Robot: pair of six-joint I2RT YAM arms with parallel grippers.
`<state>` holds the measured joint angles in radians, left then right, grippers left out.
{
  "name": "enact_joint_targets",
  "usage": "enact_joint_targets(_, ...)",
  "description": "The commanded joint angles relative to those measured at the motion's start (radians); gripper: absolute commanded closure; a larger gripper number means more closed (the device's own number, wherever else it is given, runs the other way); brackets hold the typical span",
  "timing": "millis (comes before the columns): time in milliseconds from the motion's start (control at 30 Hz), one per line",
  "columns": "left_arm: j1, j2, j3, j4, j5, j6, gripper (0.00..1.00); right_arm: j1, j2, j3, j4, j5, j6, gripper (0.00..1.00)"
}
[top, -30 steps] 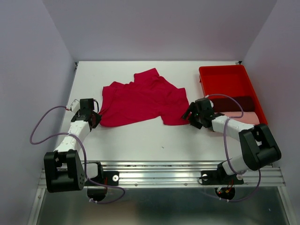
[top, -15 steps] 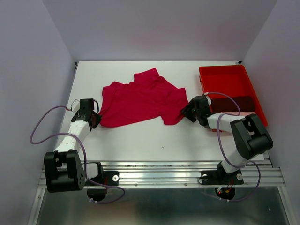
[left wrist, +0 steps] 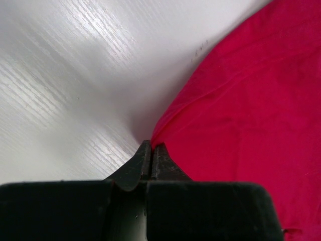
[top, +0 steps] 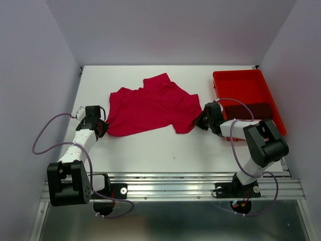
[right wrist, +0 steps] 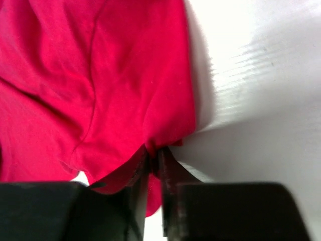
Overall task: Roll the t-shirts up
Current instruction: Pick up the T-shirt from the center of the board.
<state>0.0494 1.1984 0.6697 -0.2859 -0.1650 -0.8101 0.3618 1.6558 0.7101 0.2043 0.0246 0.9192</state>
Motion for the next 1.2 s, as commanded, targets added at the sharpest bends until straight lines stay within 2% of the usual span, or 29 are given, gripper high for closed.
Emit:
enact_joint_targets(0,0.001,-0.028,0.005,-0.01,-0.008,0.014,1.0,0.011,-0.024,-0.001,-0.083,0.02,-0.032,0.86)
enact_joint_targets(33,0.001,-0.031,0.005,-0.012,-0.01,0.015,1.0,0.02,-0.033,-0.003,-0.089,0.024,-0.037,0.94)
enact_joint_targets(67,0.001,-0.034,0.005,-0.015,-0.016,0.017,1.0,0.02,-0.043,-0.004,-0.107,0.028,-0.043,0.97)
enact_joint_targets(200,0.001,-0.043,0.024,-0.033,-0.059,0.032,1.0,0.052,-0.103,-0.009,-0.164,0.006,-0.056,0.99)
enact_joint_targets(267,0.001,-0.04,0.037,-0.036,-0.062,0.037,1.0,0.104,-0.149,-0.008,-0.236,0.02,-0.054,0.88)
enact_joint_targets(333,0.001,-0.036,0.045,-0.038,-0.059,0.038,1.0,0.147,-0.206,-0.018,-0.291,0.05,-0.042,0.7)
enact_joint_targets(400,0.001,-0.033,0.044,-0.033,-0.053,0.037,1.0,0.157,-0.255,-0.052,-0.351,0.052,-0.008,0.61)
enact_joint_targets(433,0.001,-0.031,0.041,-0.032,-0.05,0.035,1.0,0.157,-0.284,-0.073,-0.364,0.054,0.003,0.5)
enact_joint_targets(567,0.001,-0.017,0.03,-0.016,-0.042,0.035,1.0,0.157,-0.45,-0.181,-0.434,0.116,0.05,0.46)
enact_joint_targets(633,0.001,-0.005,0.031,-0.013,-0.041,0.037,1.0,0.157,-0.471,-0.199,-0.444,0.149,0.058,0.41)
enact_joint_targets(800,0.001,-0.002,0.045,-0.016,-0.045,0.042,1.0,0.157,-0.412,-0.195,-0.404,0.123,0.089,0.4)
enact_joint_targets(933,0.001,-0.005,0.054,-0.021,-0.045,0.046,1.0,0.157,-0.323,-0.179,-0.339,0.124,0.102,0.3)
enact_joint_targets(1067,0.001,-0.007,0.05,-0.024,-0.044,0.048,1.0,0.157,-0.243,-0.131,-0.298,0.188,0.067,0.32)
enact_joint_targets(1167,0.001,-0.003,0.051,-0.025,-0.044,0.051,1.0,0.157,-0.185,-0.084,-0.293,0.201,0.04,0.43)
